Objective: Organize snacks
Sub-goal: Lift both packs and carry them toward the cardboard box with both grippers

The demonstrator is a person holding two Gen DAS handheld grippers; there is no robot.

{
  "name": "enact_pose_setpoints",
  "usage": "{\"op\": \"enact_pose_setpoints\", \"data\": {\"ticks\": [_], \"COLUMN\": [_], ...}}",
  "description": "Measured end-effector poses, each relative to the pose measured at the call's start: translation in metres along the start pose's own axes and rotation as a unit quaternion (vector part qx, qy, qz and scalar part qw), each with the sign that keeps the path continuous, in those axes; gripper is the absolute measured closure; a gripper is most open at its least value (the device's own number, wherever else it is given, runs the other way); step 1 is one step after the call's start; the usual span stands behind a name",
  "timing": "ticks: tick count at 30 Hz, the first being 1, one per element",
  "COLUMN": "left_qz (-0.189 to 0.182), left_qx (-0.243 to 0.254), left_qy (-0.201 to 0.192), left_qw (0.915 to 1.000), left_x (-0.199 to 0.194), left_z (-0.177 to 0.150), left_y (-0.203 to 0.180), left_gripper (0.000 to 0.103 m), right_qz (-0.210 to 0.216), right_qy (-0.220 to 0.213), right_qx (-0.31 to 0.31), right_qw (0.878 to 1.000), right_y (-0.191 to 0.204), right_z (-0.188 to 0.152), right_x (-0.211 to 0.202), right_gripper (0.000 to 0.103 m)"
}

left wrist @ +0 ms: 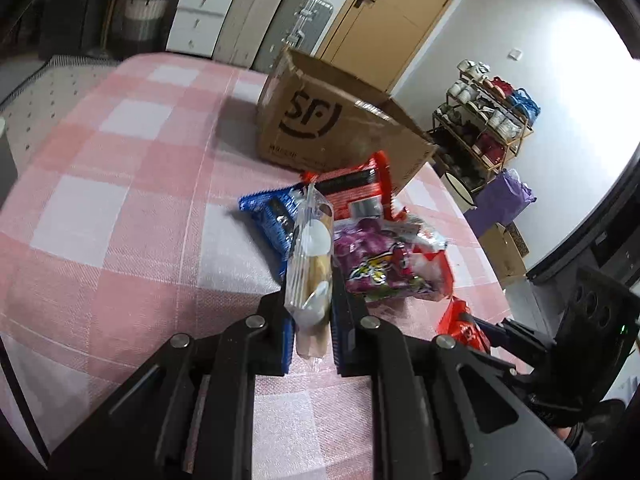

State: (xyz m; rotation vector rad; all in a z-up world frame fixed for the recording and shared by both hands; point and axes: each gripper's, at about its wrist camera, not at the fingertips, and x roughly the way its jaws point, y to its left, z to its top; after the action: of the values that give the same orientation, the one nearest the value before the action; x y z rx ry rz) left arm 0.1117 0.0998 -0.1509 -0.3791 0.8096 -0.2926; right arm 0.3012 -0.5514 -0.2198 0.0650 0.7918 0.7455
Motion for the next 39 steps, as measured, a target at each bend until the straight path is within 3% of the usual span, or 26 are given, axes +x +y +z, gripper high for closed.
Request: {"op": "enact_pose_setpoints", "data": {"ticks": [16,19,26,39], "left_qz": [-0.006,-0.039,-0.069,-0.053], "left_qx": [0.086,0.079,0.093,0.124], "left_qy": [-0.049,-0.043,-0.057,-0.088], "left_qw": [0.9951,0.9952,0.9917,0.9870], "left_x": [-0.061,-0.072,-0.103,-0.152], "left_z": [0.012,0.021,0.043,0.110], "left_y": [-0.053,-0.057,-0.070,-0.103], "left_gripper": [0.091,0.091,0.091,0.091], "right_qz": [0.021,0.024,0.013,-0.023], "right_qy": [-0.064,-0.079,-0.111,-0.151], "right_qx": [-0.009,-0.009,-0.035,-0.087], "right_qw": [0.998,0.997,0.993,0.984], "right_y": [0.021,0.023,0.029,0.034], "right_z": [0.043,0.054,0.086,0.143], "right_x": [-0.038,-0.046,-0.069,-0.103], "right_gripper": [0.056,0.056,0.056,0.056]}}
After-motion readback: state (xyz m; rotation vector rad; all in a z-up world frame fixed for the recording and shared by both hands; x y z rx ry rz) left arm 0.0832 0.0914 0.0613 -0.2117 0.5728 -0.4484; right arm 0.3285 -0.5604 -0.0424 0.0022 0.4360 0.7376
